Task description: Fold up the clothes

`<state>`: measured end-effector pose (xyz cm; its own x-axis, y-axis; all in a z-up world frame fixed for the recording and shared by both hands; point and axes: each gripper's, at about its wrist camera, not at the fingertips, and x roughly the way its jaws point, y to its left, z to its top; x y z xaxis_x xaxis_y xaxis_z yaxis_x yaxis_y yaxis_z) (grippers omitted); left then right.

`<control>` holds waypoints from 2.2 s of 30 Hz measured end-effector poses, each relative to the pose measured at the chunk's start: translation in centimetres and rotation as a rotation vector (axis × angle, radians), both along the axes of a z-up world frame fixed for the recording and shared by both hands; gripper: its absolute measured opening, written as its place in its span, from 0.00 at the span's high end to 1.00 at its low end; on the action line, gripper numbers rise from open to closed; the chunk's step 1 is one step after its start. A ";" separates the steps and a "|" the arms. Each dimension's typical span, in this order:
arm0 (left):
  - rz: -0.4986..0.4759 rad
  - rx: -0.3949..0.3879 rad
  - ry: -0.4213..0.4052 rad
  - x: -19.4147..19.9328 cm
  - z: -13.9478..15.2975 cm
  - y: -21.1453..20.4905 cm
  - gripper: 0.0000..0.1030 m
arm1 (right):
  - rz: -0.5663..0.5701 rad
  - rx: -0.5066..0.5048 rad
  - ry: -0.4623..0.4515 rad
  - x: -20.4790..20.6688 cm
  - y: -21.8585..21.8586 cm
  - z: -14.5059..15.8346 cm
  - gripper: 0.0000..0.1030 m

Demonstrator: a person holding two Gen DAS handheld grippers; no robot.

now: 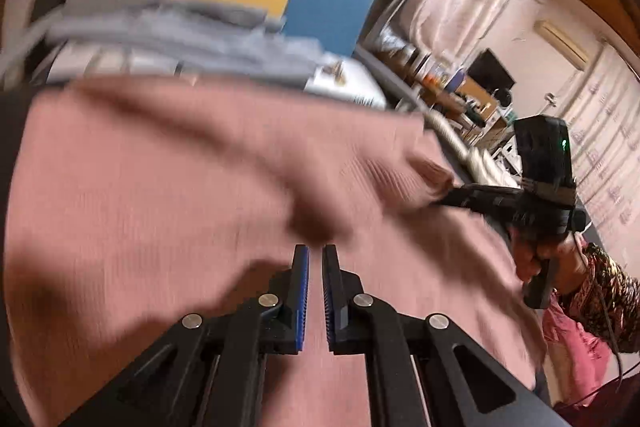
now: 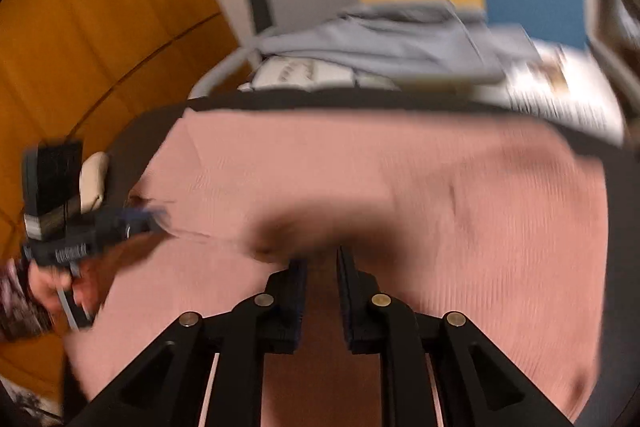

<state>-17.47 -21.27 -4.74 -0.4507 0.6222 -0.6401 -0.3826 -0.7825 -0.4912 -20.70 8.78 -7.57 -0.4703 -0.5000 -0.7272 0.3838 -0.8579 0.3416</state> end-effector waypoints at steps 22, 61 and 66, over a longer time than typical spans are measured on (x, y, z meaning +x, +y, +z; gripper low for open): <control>0.208 0.206 -0.114 -3.0 0.8 1.7 0.95 | -0.166 -0.143 -0.010 -1.7 0.0 3.8 0.94; 0.206 -0.270 0.187 -2.5 0.1 6.3 0.78 | -0.138 0.079 0.136 -2.3 -2.2 2.8 0.74; 0.182 -0.340 0.152 -1.1 -0.5 7.6 0.76 | -0.092 0.198 0.098 -0.3 -5.1 0.1 0.73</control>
<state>-18.62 -13.68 -5.28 -0.6391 0.2884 -0.7130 -0.2716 -0.9519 -0.1416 -21.02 3.69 -7.46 -0.5808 -0.3041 -0.7551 0.3242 -0.9373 0.1282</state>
